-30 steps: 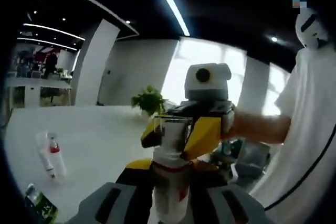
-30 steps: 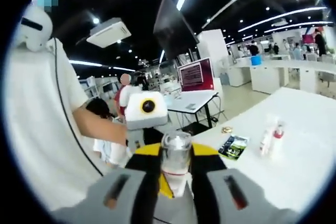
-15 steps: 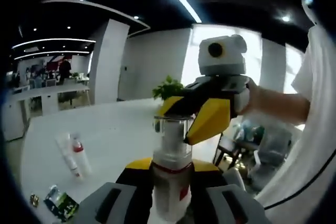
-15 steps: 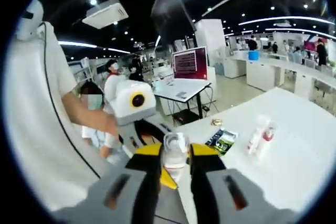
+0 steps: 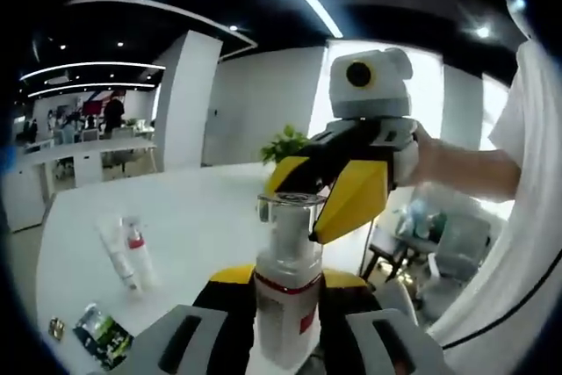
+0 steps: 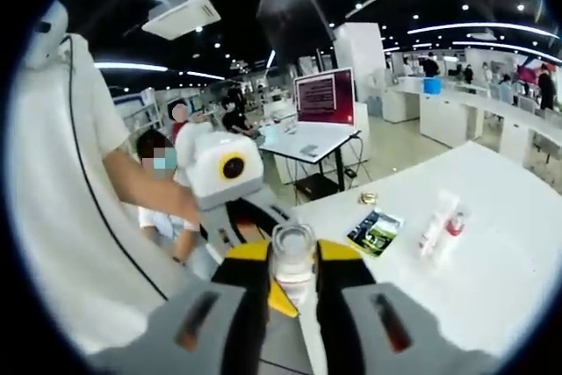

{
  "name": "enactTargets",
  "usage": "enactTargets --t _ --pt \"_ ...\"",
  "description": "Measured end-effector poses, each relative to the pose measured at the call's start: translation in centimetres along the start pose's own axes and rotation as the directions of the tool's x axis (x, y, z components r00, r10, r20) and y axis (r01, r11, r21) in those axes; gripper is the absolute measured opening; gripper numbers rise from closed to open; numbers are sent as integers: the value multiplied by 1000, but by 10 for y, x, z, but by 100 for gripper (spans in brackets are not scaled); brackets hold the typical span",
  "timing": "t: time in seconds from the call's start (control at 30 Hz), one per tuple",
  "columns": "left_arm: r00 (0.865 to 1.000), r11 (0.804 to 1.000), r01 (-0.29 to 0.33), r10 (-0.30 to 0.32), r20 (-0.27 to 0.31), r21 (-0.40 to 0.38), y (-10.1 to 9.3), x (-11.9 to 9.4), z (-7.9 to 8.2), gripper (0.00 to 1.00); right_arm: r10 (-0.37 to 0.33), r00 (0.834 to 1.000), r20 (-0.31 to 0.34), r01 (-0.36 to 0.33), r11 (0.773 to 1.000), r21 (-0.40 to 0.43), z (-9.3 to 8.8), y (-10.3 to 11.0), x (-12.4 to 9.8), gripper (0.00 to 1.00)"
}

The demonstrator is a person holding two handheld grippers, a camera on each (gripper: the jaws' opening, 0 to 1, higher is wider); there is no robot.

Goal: Arrange the skincare products in the storage area until every visible bottle or jar stands upright without overlapping.

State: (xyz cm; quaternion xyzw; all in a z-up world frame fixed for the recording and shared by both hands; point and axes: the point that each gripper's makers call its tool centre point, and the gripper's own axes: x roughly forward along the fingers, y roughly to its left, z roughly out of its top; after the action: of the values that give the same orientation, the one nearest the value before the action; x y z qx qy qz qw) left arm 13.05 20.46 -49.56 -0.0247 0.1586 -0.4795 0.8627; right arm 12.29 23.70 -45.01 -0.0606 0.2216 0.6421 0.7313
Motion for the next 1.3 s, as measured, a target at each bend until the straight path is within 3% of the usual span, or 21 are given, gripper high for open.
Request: enactTargets --t 0.27,0.47,0.63,0.87,0.9,1.3 --pt "997 997 -79 79 7 -17 21 -7 1 28 13 1000 -10 -13 1000 10 9 -11 14 18" --pt "989 989 -148 148 -6 -21 35 -19 -10 29 18 999 -38 -18 1000 -19 17 -19 26 18" --pt "980 978 -197 198 8 -72 47 -29 -16 31 14 997 -78 -19 998 -61 21 -31 35 18" --pt "961 952 -270 276 29 -145 67 -45 -24 35 -17 993 -114 7 996 -88 22 -54 45 18" --pt "952 940 -293 303 36 -173 73 -50 -28 36 -21 993 -117 10 996 -90 22 -58 47 18" --pt "917 884 -363 395 53 -294 91 -75 -57 36 -110 982 -154 95 990 -105 17 -126 67 18"
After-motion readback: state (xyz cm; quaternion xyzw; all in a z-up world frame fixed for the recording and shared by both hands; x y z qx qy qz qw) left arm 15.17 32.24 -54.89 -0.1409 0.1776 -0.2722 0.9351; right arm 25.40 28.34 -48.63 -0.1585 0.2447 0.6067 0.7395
